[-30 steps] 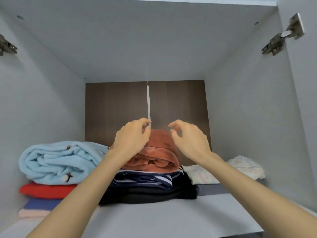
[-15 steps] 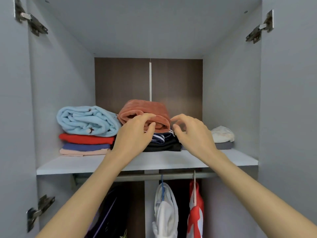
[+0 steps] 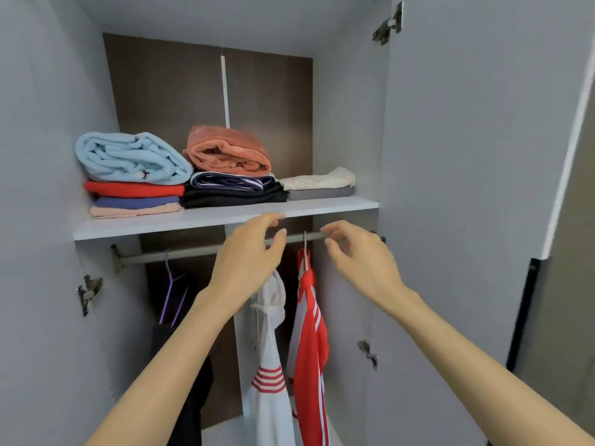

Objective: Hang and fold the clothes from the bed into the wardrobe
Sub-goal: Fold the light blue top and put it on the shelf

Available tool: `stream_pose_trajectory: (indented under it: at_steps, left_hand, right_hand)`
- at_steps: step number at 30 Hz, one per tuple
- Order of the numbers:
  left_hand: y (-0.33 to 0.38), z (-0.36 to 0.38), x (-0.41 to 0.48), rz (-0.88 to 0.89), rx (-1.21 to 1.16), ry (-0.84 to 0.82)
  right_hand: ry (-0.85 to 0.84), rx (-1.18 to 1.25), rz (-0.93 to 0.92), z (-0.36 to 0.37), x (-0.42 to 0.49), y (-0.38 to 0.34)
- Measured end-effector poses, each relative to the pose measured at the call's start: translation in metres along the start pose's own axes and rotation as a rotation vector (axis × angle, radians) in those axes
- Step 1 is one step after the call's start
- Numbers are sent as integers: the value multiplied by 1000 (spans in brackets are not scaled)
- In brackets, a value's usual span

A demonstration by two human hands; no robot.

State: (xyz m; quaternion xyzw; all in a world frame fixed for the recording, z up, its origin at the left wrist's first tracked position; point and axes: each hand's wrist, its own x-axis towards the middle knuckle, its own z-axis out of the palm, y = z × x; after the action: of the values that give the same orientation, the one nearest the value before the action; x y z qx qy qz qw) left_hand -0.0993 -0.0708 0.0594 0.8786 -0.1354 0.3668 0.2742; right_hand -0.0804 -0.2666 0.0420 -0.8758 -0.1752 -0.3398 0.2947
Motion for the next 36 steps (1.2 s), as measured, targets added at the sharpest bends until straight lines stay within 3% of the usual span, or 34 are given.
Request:
stream_pose_trajectory:
  at_steps: [9, 19, 28, 36]
  left_hand:
    - [75, 43, -122, 27, -224, -274]
    - [192, 126, -246, 187, -354, -686]
    - [342, 212, -366, 356, -492, -1038]
    - [473, 284, -488, 434, -501, -1301]
  right_hand:
    - [-9, -99, 310, -82, -168, 16]
    - [31, -229, 688, -186, -363, 68]
    - [129, -372, 1077, -286, -560, 110]
    - [195, -359, 1405, -358, -730, 150]
